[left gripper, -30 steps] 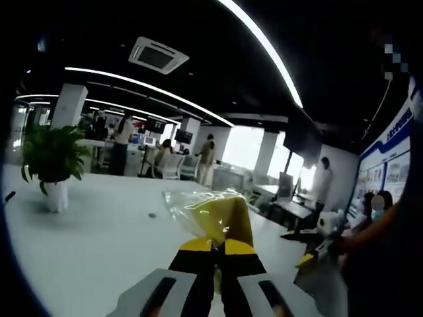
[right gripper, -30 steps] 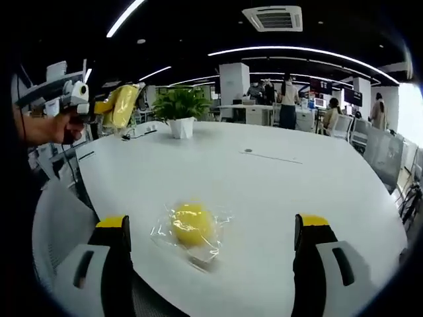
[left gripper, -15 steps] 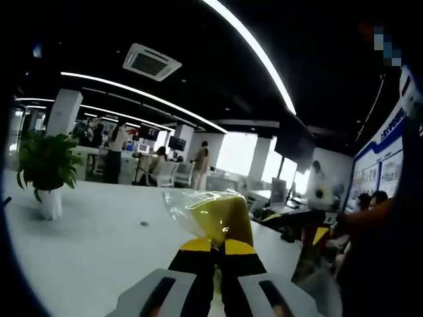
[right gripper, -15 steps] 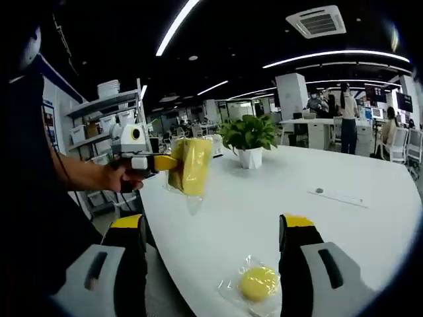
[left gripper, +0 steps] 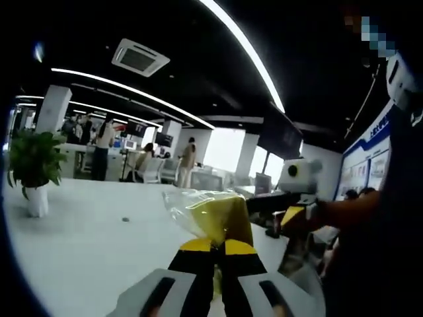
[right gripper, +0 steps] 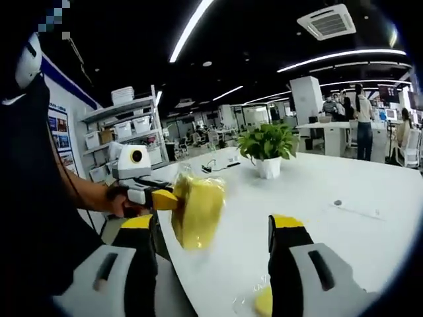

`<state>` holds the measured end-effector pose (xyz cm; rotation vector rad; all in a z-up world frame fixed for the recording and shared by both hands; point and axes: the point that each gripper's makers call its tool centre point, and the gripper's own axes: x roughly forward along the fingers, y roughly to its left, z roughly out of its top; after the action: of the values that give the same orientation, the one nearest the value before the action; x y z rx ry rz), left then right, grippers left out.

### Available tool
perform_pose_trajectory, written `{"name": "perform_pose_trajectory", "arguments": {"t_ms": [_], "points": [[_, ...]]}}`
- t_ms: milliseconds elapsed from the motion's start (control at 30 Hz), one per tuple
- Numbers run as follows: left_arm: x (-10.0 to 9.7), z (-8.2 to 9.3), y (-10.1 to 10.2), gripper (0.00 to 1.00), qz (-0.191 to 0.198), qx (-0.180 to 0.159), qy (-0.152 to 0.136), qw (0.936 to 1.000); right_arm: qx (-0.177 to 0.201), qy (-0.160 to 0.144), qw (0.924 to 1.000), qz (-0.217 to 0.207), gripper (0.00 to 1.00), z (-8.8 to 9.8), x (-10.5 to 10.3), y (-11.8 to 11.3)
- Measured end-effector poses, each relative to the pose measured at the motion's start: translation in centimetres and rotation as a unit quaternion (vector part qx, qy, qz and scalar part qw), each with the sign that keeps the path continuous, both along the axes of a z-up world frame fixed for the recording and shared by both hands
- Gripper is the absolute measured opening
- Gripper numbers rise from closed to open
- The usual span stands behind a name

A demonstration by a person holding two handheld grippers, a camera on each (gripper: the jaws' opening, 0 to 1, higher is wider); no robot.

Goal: Compare the silicone blocks by pressing each to a similar depth, holding the contact briefly, and releasing to observe deformation and rebound differences across the visible hardness samples.

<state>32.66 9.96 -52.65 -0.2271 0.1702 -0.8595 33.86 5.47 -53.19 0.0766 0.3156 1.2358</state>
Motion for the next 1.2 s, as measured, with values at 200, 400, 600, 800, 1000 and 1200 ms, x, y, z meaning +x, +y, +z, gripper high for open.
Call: {"name": "perform_pose_trajectory", "arguments": {"t_ms": [200, 400, 600, 800, 1000, 1200], "points": [[0.1, -0.5, 0.0, 0.0, -0.004, -0.009, 0.004, 0.9999, 0.033, 0.06, 0.9973, 0.025, 0.46, -1.4, -0.6, 1.2], [0.0, -0.6, -0.1, 0.0, -0.008, -0.015, 0.007, 0.9998, 0.067, 0.091, 0.9929, 0.04, 0.38, -1.3, -0.5, 1.4], [0.1, -1.0, -0.5, 0.0, -0.016, -0.009, 0.009, 0.9998, 0.054, 0.088, 0.9931, 0.056, 0.22, -1.4, -0.8, 1.9], [0.3, -2.4, -0.5, 0.0, -0.023, -0.003, 0.035, 0.9991, -0.002, 0.012, 0.9971, 0.075, 0.06, -2.4, -1.0, 2.1], [0.5, -2.7, -0.7, 0.01, -0.034, -0.006, 0.052, 0.998, -0.013, -0.018, 0.9965, 0.081, 0.01, -2.6, -1.1, 2.0], [0.7, -1.8, -1.6, 0.0, -0.042, 0.005, 0.045, 0.9981, -0.015, -0.001, 0.9977, 0.067, 0.01, -1.9, -0.6, 1.3]]}}
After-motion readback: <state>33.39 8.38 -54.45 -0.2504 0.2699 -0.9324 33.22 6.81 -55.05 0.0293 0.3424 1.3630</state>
